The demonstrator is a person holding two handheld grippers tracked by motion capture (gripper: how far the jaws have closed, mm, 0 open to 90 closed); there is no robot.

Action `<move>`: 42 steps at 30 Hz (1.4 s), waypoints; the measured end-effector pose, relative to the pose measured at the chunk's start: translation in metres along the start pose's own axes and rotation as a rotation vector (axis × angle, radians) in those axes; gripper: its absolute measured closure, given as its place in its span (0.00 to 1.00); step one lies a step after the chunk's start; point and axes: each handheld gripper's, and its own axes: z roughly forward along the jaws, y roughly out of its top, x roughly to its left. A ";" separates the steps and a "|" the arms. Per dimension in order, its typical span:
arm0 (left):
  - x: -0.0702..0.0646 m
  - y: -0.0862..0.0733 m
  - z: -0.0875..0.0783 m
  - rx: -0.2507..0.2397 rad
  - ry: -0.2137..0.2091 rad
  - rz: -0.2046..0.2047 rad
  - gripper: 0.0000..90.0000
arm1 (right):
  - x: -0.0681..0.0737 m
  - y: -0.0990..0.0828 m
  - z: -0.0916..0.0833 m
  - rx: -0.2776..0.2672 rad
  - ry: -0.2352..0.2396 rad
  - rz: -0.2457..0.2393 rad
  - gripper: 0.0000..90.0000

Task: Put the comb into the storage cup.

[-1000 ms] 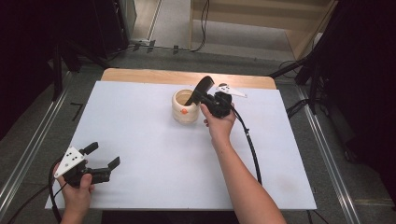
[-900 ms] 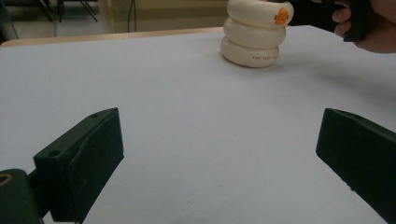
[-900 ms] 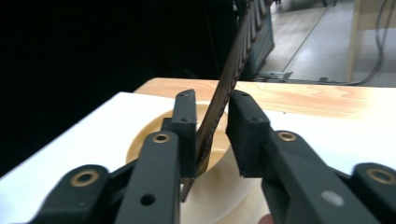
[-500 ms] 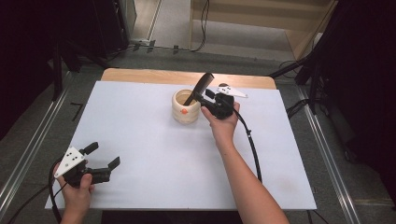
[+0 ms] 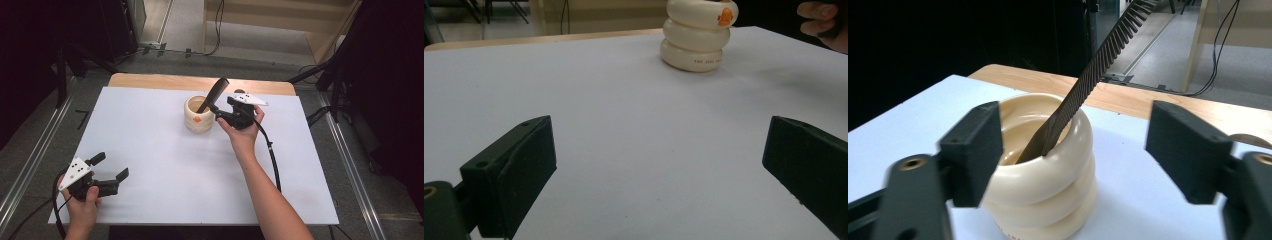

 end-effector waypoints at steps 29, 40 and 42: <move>0.000 0.000 0.000 0.000 0.004 -0.004 0.01 | -0.002 -0.021 -0.060 -0.014 0.100 -0.112 0.00; -0.001 0.000 0.000 0.000 0.006 0.001 0.01 | -0.010 -0.034 -0.079 -0.011 0.085 -0.120 0.00; -0.001 0.000 0.001 0.000 0.004 0.001 0.01 | -0.011 -0.036 -0.082 -0.012 0.092 -0.117 0.00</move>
